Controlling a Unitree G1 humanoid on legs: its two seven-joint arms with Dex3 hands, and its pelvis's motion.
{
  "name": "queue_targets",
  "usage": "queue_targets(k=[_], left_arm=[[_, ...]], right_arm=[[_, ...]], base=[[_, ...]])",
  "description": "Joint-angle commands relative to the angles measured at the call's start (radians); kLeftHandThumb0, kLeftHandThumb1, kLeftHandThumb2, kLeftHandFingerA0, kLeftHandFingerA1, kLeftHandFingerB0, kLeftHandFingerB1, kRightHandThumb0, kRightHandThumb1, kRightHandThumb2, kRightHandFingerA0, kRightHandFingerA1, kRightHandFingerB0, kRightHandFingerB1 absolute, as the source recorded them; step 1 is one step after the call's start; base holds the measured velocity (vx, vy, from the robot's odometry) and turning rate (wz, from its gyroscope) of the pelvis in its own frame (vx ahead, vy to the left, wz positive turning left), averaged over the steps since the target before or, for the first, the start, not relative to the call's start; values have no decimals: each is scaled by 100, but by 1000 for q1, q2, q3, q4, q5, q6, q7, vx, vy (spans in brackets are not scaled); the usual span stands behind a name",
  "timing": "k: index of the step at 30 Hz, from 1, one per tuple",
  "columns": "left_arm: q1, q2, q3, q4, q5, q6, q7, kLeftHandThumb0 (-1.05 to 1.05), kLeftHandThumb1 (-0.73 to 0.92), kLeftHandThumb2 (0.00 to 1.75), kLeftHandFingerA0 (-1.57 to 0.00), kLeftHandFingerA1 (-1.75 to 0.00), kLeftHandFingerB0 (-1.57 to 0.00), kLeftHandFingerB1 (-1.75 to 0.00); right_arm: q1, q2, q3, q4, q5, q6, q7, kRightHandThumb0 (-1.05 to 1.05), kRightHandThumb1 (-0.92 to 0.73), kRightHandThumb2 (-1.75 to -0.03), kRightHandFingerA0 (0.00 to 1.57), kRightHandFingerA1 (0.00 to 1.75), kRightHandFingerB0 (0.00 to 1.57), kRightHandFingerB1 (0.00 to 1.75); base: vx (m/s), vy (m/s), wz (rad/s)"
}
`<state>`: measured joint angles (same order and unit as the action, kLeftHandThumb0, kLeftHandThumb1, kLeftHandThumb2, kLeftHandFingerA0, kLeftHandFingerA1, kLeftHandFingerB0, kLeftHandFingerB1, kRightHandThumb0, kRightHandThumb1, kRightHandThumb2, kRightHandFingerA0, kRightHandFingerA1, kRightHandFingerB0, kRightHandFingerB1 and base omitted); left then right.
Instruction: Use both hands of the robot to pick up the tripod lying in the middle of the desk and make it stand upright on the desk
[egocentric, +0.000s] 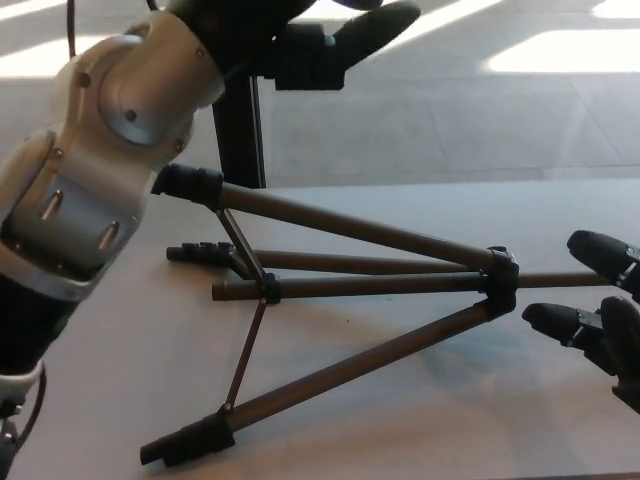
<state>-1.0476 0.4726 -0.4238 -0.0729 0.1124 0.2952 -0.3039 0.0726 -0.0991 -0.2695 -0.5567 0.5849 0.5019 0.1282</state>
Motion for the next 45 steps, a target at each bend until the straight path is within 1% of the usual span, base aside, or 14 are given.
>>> queue_targets(k=[1,3,4,5,6,7,8,9,11,13,14,41,42,45], left_arm=[[-93,258,-365,-123,620,-296,-356,-99,69,62,-10,-46,-19,-32],[-93,272,-377,-130,623,-292,-377,-95,52,98,0,-47,-11,-42],[-109,283,-396,-135,636,-284,-429,-105,61,105,-4,-31,-10,-28],[-117,290,-408,-137,645,-279,-459,-101,58,103,-3,-33,-9,-30],[-114,300,-410,-140,651,-284,-454,-98,56,101,-4,-39,-8,-36],[-111,307,-414,-140,668,-292,-443,-41,17,91,-2,-53,0,-50],[-105,318,-422,-135,697,-295,-423,-105,70,61,-8,-40,-15,-29],[-104,319,-426,-132,701,-286,-422,-100,56,104,-2,-36,-10,-31],[-96,323,-442,-126,720,-268,-420,-105,60,107,-7,-21,-13,-23],[-94,320,-457,-117,734,-259,-414,-105,70,65,0,-40,-8,-32],[-91,315,-468,-107,745,-249,-407,-105,59,108,-7,-7,-8,-17],[-114,87,-741,338,961,-49,-199,-87,47,95,0,-1,-10,-4],[-114,88,-740,342,960,-49,-193,-96,55,58,0,-19,-1,-28],[-116,100,-745,406,984,-34,-135,-78,45,85,-2,-12,-11,-21]], right_arm=[[38,21,-24,-54,65,118,-113,-70,-66,-60,66,64,57,40],[38,21,-25,-54,66,116,-112,-69,-52,-93,62,69,52,55],[36,23,-28,-58,68,125,-123,-70,-65,-60,66,61,58,39],[34,24,-30,-57,68,128,-127,-69,-51,-92,62,68,52,55],[33,28,-31,-58,69,129,-131,-69,-65,-60,66,62,57,40],[35,27,-30,-60,69,129,-130,-69,-66,-60,67,62,55,40],[30,25,-32,-57,73,127,-124,-69,-66,-60,67,62,55,40],[28,24,-31,-54,72,124,-120,-68,-66,-60,66,62,54,40],[27,26,-25,-54,67,123,-119,-69,-51,-92,63,69,52,55],[26,24,-24,-51,68,119,-113,-69,-66,-60,67,63,57,40],[21,21,-24,-48,68,119,-108,-70,-66,-60,67,63,57,40],[12,43,3,-60,66,127,-125,-69,-64,-60,70,62,64,41],[13,44,2,-61,69,128,-125,-69,-64,-60,70,62,64,40],[14,38,2,-62,70,126,-116,-69,-65,-60,70,61,63,40]], base=[[0,0,0],[0,0,0],[0,0,0],[0,0,0],[0,0,0],[0,0,0],[0,0,0],[0,0,0],[0,0,0],[0,0,0],[0,0,0],[0,0,0],[0,0,0],[0,0,0]])
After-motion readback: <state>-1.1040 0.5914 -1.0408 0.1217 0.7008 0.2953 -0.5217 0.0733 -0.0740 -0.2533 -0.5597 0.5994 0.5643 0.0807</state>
